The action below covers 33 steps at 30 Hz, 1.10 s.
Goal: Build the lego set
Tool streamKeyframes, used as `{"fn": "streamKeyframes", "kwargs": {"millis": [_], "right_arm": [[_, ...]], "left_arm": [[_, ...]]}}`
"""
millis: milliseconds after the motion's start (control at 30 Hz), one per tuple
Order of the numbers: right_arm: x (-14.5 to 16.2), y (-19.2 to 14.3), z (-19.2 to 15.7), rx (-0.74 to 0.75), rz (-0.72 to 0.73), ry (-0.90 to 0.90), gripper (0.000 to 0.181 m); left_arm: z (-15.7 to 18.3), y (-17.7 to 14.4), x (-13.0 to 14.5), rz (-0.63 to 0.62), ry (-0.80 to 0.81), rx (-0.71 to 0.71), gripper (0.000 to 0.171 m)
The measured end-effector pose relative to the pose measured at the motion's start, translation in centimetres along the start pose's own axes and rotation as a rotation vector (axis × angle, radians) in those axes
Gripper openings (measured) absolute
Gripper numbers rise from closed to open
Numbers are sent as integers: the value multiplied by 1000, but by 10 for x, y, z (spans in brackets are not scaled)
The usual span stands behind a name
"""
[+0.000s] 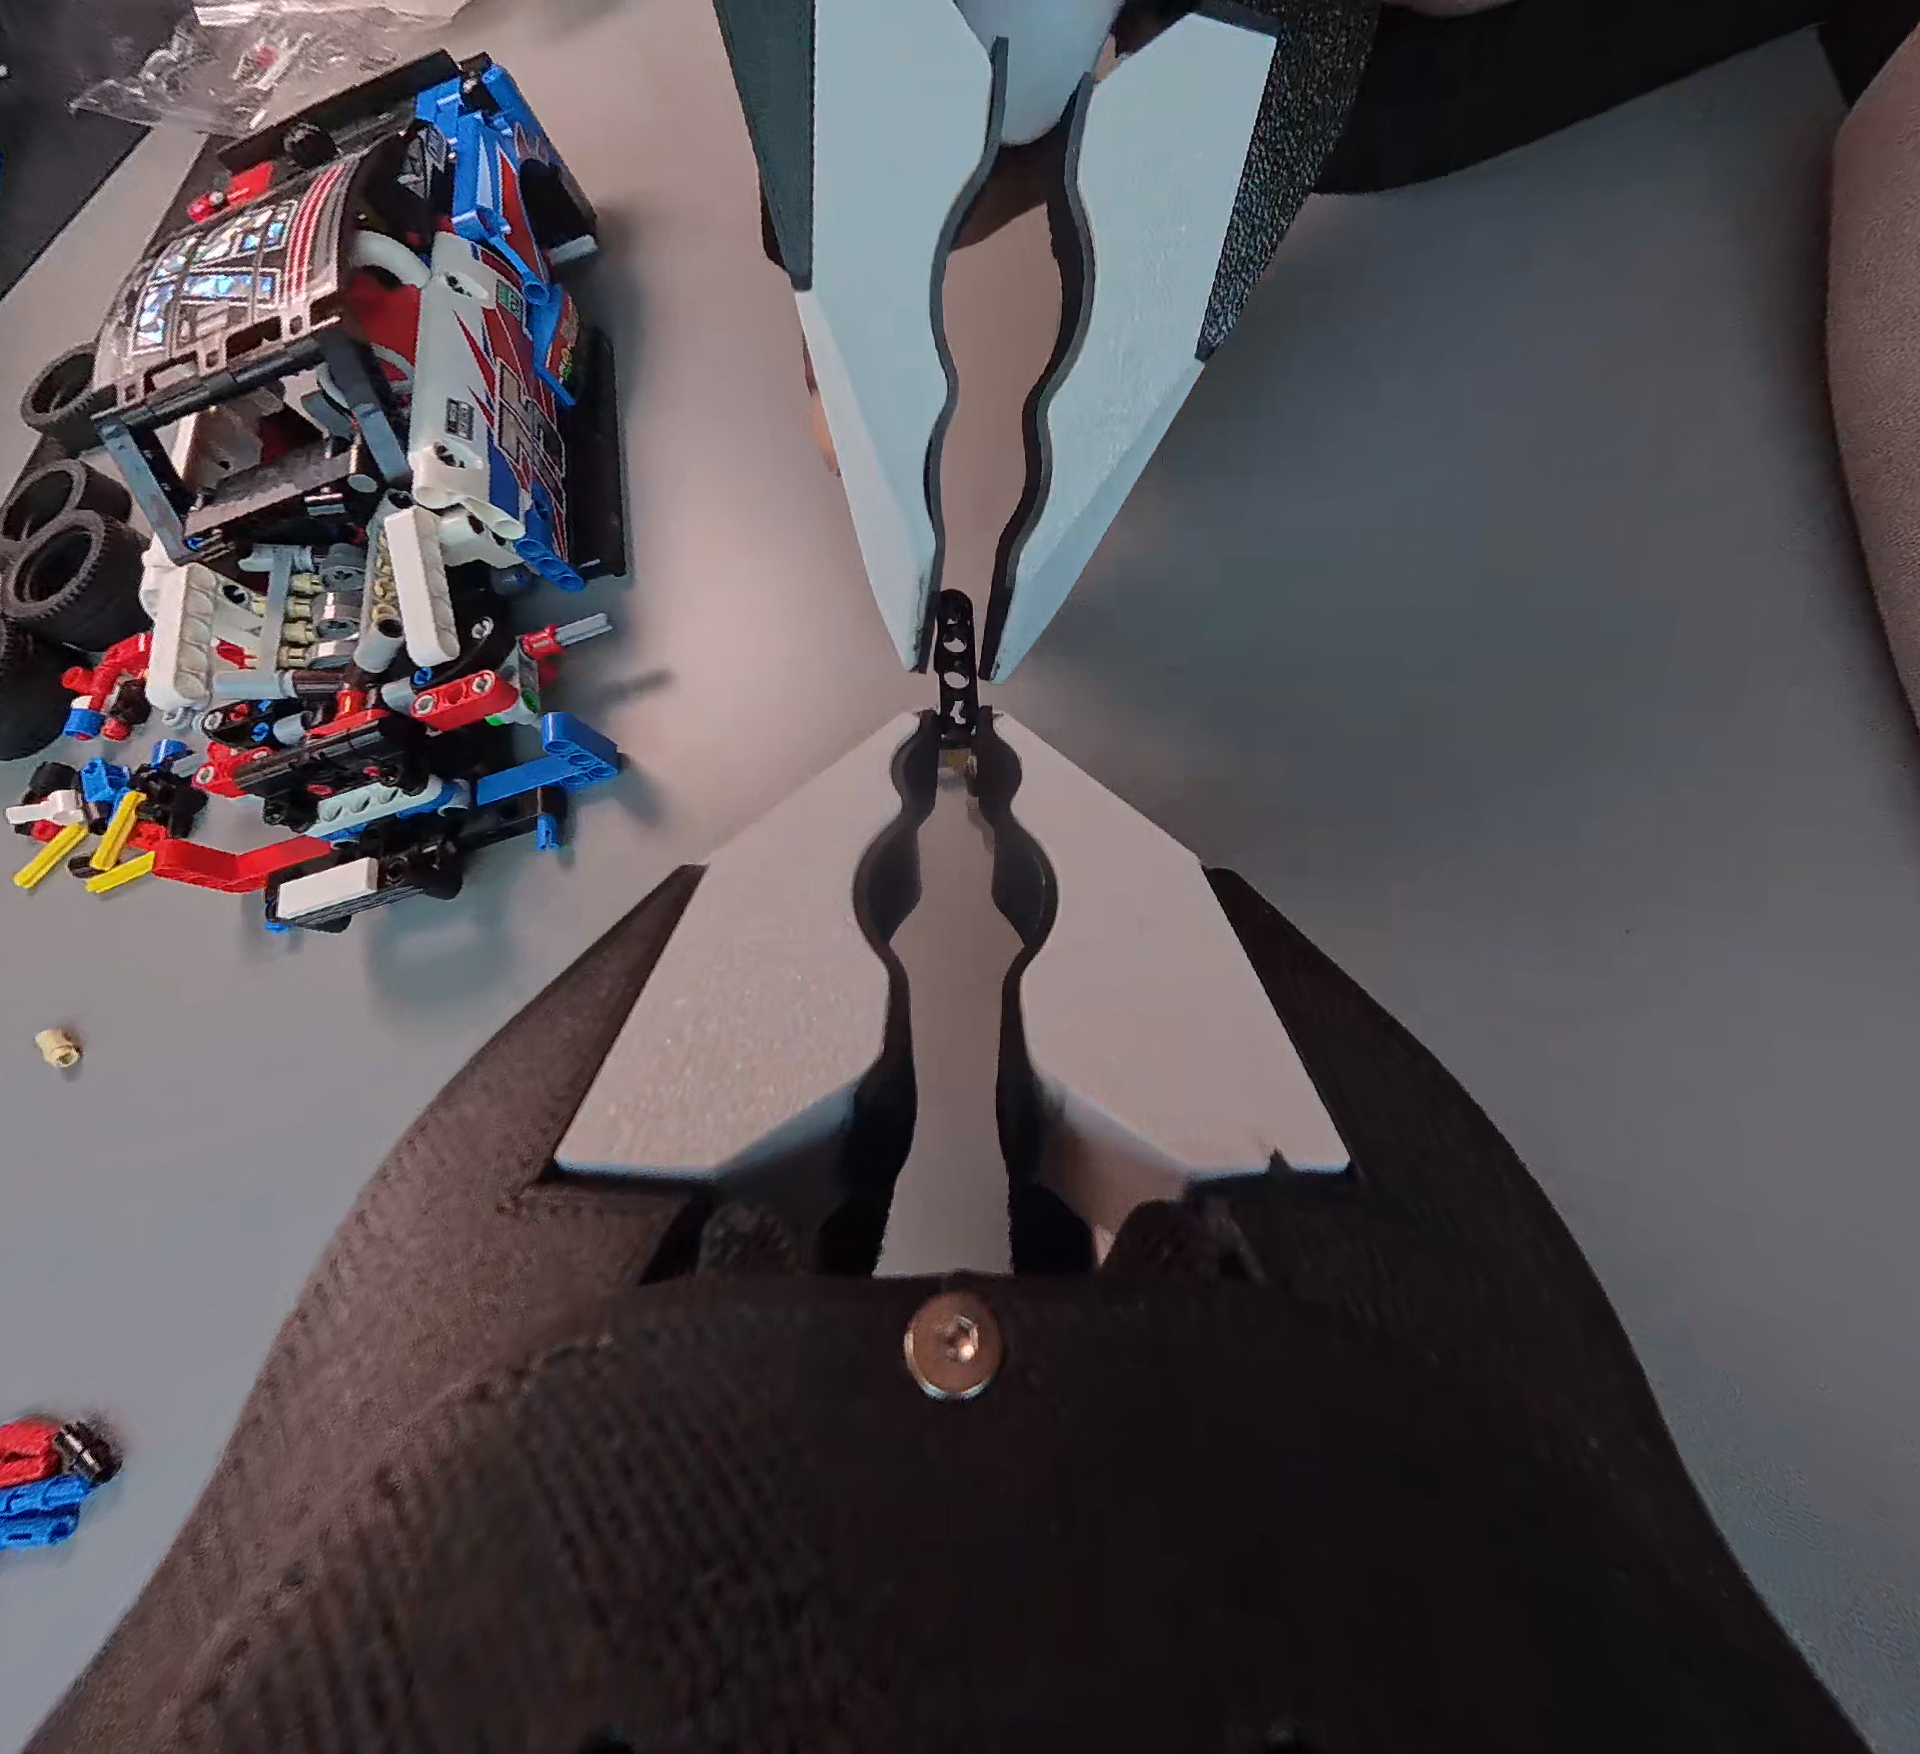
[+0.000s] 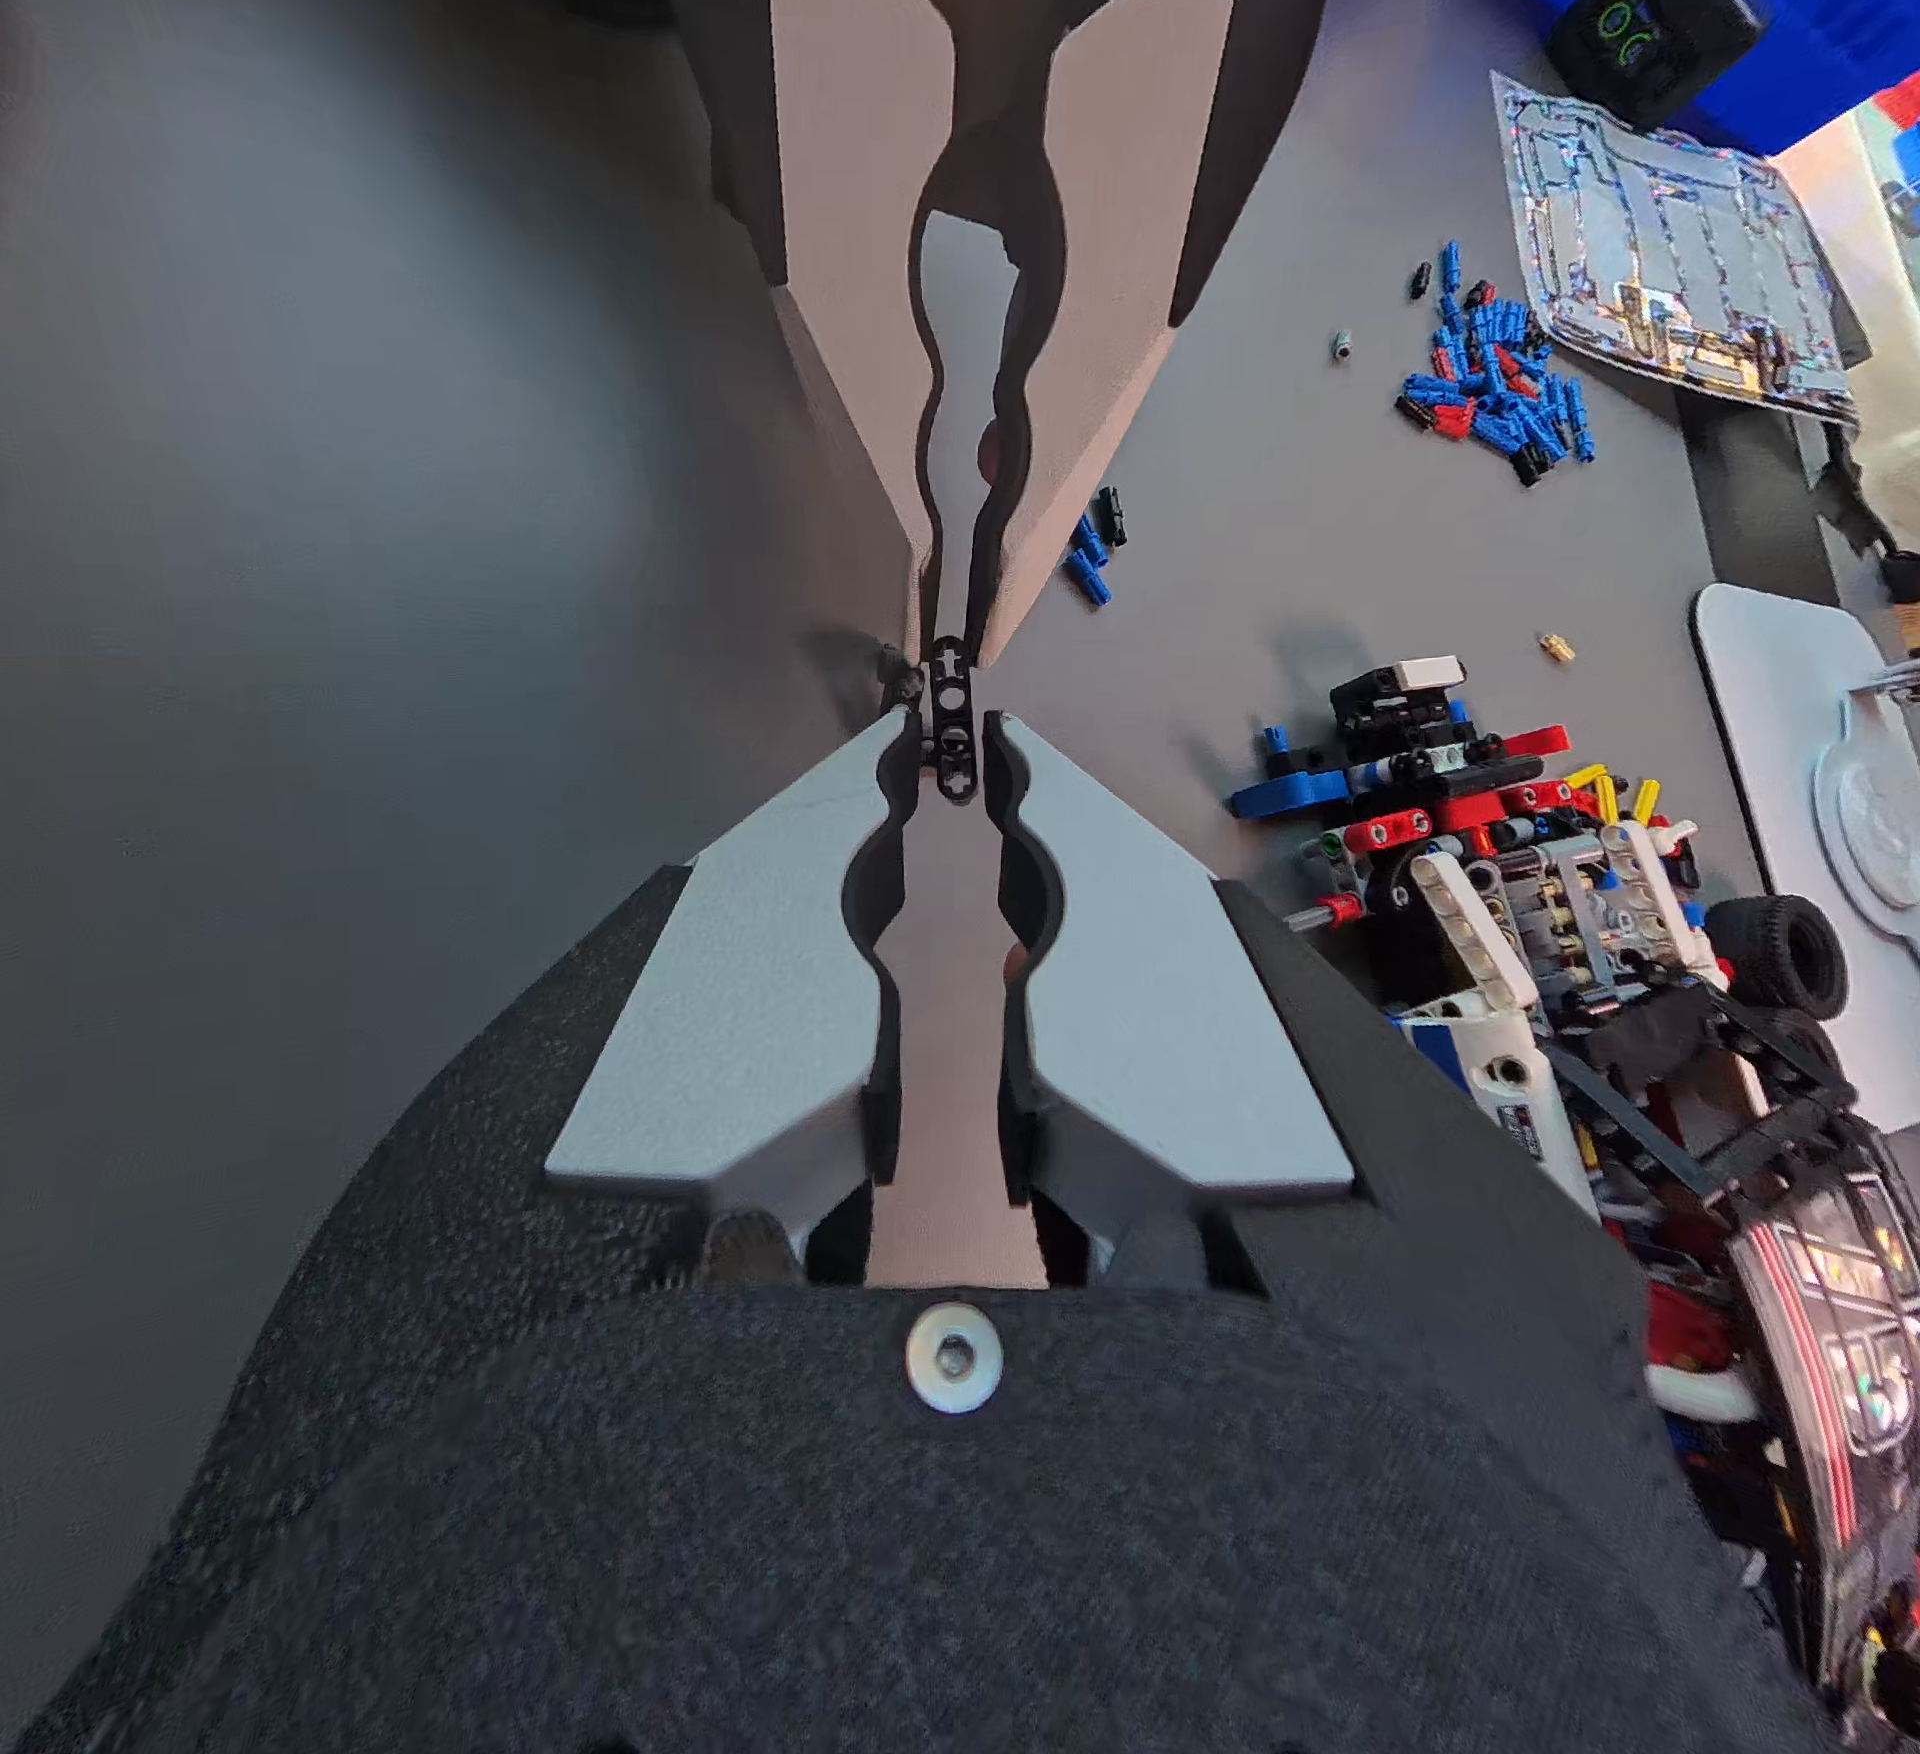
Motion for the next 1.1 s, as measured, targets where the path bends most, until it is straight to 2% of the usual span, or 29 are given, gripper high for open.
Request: {"fn": "streamKeyframes", "kwargs": {"millis": [167, 300, 333, 367, 500, 700, 800, 1100], "right_arm": [[1, 7, -4, -18, -36, 3, 5], [3, 9, -2, -29, 23, 90, 5], [3, 9, -1, -42, 50, 125, 5], [5, 7, 0, -49, 70, 158, 5], [10, 3, 3, -79, 129, 247, 5], [10, 8, -5, -133, 104, 245, 5], [11, 11, -7, -146, 96, 248, 5], [12, 12, -8, -147, 55, 237, 5]], "left_arm": [[2, 0, 1, -5, 0, 10, 5], [-1, -3, 1, 20, -40, 20, 6], [-2, -4, 2, 20, -70, 33, 12], [-3, -5, 4, 9, -96, 48, 18], [-3, -1, 19, -87, -117, 68, 22], [1, 13, 22, -114, -75, 36, 16], [1, 17, 20, -107, -67, 15, 7], [1, 16, 15, -66, -43, 10, 6]]}}
Point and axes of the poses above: each gripper's, where its closed fingertips meet, y out along the fingers, x out of its underside, z = x × y across the jaws, the point moved 5 cm from there along -y, back along the fingers, and after that the axes turned 13 degrees about -y, right-handed, at the moved point
